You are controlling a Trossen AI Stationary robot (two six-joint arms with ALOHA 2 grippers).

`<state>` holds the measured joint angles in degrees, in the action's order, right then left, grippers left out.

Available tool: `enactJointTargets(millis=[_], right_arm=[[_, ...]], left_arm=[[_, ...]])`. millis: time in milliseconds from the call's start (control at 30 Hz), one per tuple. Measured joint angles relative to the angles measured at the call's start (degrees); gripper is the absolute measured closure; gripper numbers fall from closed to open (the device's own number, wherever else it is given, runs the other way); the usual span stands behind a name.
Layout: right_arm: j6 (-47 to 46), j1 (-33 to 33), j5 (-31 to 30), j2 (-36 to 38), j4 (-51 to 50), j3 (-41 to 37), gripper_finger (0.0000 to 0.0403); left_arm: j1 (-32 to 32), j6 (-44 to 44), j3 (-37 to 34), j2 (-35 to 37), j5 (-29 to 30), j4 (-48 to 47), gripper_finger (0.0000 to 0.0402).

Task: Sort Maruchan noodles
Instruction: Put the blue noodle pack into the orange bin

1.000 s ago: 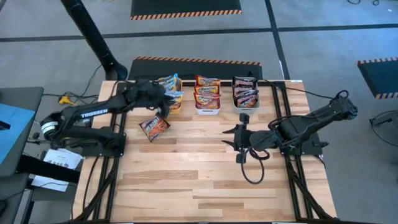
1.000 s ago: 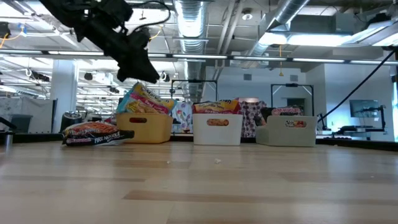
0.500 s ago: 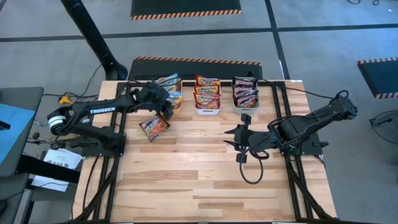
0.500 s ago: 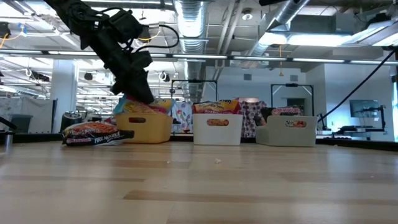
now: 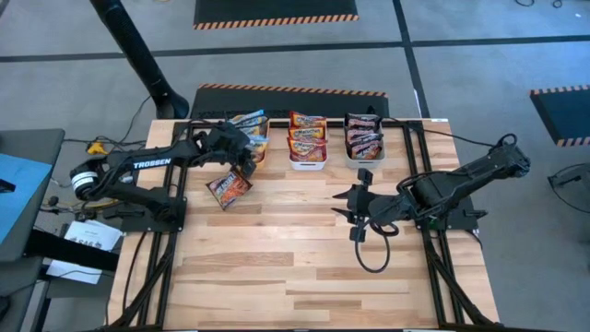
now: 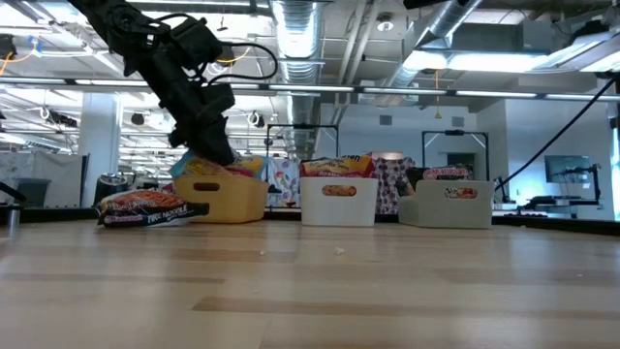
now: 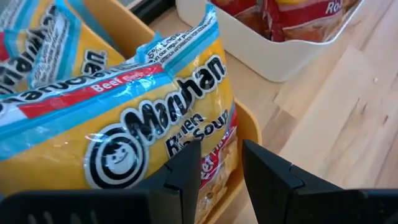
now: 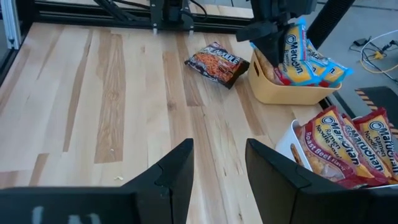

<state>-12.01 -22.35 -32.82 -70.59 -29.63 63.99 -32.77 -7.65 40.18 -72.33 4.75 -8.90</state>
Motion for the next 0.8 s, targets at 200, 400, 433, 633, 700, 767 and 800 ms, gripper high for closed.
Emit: enactJointTargets(millis=[200, 400, 433, 633, 700, 767, 800], right_arm=[[0.0, 0.0, 0.0, 0.0, 0.0, 0.0, 0.0235], [0.0, 0.0, 0.0, 0.0, 0.0, 0.0, 0.0235], [0.0, 0.0, 0.0, 0.0, -0.1, 0.0, 0.0235], [-0.2, 0.0, 0.0, 0.0, -0.1, 0.0, 0.0235], [-0.2, 0.0, 0.0, 0.0, -0.1, 0.0, 0.0235], [-0.2, 0.0, 0.0, 0.0, -0.1, 0.0, 0.0235], [-0.2, 0.0, 0.0, 0.0, -0.1, 0.0, 0.0235]], left_arm=[[-0.1, 0.3, 0.0, 0.2, -4.6, 3.8, 0.0292], [-0.1, 0.1, 2.2, 0.8, -7.3, -0.9, 0.0292], [-0.1, 0.7, 3.1, 0.8, -7.2, -3.1, 0.0292], [-0.1, 3.3, 10.4, 0.8, -6.5, -20.6, 0.0292], [-0.1, 4.2, 12.7, 0.8, -6.2, -26.0, 0.0292], [-0.1, 5.1, 14.0, 0.9, -5.0, -30.0, 0.0292], [-0.1, 5.4, 14.1, 0.9, -4.4, -31.0, 0.0292]])
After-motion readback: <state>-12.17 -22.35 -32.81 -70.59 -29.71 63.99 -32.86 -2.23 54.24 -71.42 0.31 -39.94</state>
